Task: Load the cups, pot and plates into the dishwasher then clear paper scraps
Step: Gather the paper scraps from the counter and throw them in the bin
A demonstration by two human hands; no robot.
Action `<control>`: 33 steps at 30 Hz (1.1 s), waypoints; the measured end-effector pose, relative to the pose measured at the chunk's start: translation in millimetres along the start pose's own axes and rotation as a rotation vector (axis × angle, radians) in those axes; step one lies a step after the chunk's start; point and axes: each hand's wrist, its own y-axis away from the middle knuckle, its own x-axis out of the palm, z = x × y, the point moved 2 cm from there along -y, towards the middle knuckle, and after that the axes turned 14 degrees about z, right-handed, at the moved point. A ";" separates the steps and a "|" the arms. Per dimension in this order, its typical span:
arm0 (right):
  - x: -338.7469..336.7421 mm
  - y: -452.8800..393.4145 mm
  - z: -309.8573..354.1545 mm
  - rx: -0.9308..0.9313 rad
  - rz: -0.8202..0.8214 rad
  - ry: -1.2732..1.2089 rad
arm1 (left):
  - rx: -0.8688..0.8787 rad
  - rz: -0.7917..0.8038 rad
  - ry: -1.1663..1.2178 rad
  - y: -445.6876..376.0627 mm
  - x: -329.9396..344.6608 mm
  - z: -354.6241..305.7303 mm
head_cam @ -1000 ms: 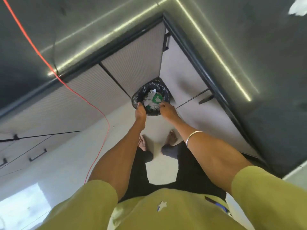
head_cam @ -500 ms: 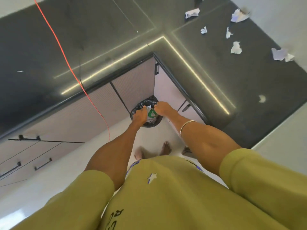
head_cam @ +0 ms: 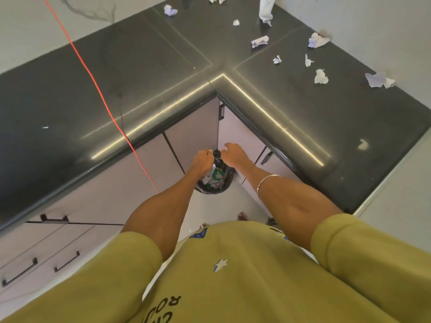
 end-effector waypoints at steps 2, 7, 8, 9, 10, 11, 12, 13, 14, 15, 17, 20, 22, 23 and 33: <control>-9.6 8.0 1.2 -0.046 -0.103 -0.063 | 0.071 -0.009 -0.037 -0.7 -1.4 -14.8; -44.8 19.2 -3.8 -0.117 -0.342 -0.186 | 0.221 -0.017 -0.077 -15.5 -5.0 -52.8; -52.9 19.4 -7.9 -0.118 -0.393 -0.196 | 0.244 -0.014 -0.103 -22.2 -3.7 -59.7; -61.5 20.0 -12.7 -0.116 -0.439 -0.199 | 0.260 -0.011 -0.121 -28.5 -1.9 -68.0; -69.8 21.0 -17.8 -0.114 -0.484 -0.198 | 0.274 -0.006 -0.135 -35.3 0.5 -76.4; -77.9 22.7 -23.3 -0.112 -0.529 -0.195 | 0.289 -0.002 -0.148 -38.7 2.6 -87.2; -85.4 24.0 -29.4 -0.114 -0.574 -0.191 | 0.313 0.000 -0.159 -39.8 4.7 -99.2; -92.6 25.8 -35.7 -0.115 -0.613 -0.193 | 0.337 0.000 -0.170 -42.5 7.7 -110.3; -99.9 27.4 -42.0 -0.113 -0.643 -0.199 | 0.364 -0.001 -0.186 -47.2 11.5 -120.1; -107.7 28.1 -48.8 -0.107 -0.666 -0.204 | 0.382 -0.002 -0.204 -52.2 15.7 -129.4; -125.6 27.0 -64.5 -0.088 -0.698 -0.215 | 0.415 -0.002 -0.221 -65.1 25.4 -147.5; -157.3 20.1 -93.5 -0.022 -0.741 -0.237 | 0.458 0.024 -0.231 -86.5 43.8 -179.6; -173.1 15.1 -105.9 0.004 -0.745 -0.255 | 0.478 0.013 -0.253 -97.3 50.2 -194.8; -183.5 12.7 -114.2 0.017 -0.750 -0.273 | 0.487 0.013 -0.261 -103.8 55.3 -206.2; -273.8 10.1 -193.2 0.119 -0.828 -0.313 | 0.514 0.086 -0.230 -172.5 120.4 -299.4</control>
